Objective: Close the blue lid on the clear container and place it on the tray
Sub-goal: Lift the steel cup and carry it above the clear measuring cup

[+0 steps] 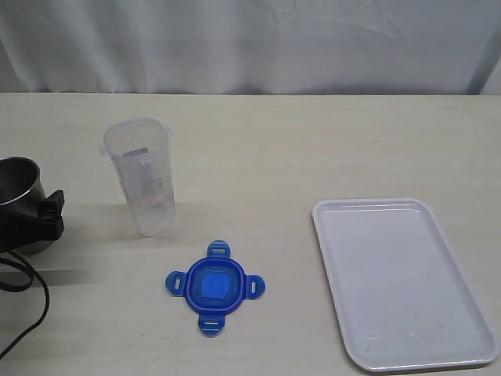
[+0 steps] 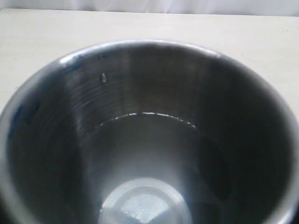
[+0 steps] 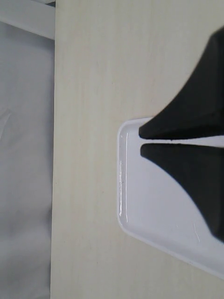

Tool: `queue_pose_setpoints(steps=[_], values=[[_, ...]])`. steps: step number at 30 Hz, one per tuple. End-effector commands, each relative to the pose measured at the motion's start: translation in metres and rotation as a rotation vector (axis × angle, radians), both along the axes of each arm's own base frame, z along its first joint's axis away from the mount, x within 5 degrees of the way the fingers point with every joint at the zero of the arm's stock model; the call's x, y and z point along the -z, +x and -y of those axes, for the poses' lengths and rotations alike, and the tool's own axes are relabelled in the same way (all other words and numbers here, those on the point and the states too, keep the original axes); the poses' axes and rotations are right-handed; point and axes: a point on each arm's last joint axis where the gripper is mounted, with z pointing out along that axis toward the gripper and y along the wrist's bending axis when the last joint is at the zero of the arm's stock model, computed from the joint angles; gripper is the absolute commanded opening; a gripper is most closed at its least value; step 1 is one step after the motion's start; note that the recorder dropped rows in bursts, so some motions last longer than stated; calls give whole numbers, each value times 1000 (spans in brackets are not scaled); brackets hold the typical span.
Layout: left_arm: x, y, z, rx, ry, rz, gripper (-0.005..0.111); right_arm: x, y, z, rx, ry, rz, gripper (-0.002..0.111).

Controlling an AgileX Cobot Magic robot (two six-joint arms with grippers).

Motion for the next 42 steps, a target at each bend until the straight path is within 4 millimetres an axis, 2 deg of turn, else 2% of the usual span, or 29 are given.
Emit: queue_pose_setpoints(steps=[1,8,10,12,17,20,23,27,33,42], values=[[-1,2,-1,-13,-5,16,105,1,0,0,-1,-7,1,4],[-1,2,-1,-13,-5,16,105,1,0,0,-1,-7,1,4],[-1,2,-1,-13,-5,16,99,1,0,0,-1,-7,1,4],[-1,2,-1,-13,-5,16,86,1,0,0,-1,-7,1,4],[-1,2,-1,-13,-5,16,39,1,0,0,-1,-7,1,4],[-1,2,-1,-13,-5,16,20,1,0,0,-1,-7,1,4],[-1,2,-1,-6,-5,16,9,1,0,0,-1,-7,1,4],[0,2,1,11,-9,10,0,1,0,0,-1,-7,1,4],[-5,4,14,153,-46,38,0,1,0,0,-1,-7,1,4],[-19,5,14,153,-43,93,0,1,0,0,-1,-7,1,4]])
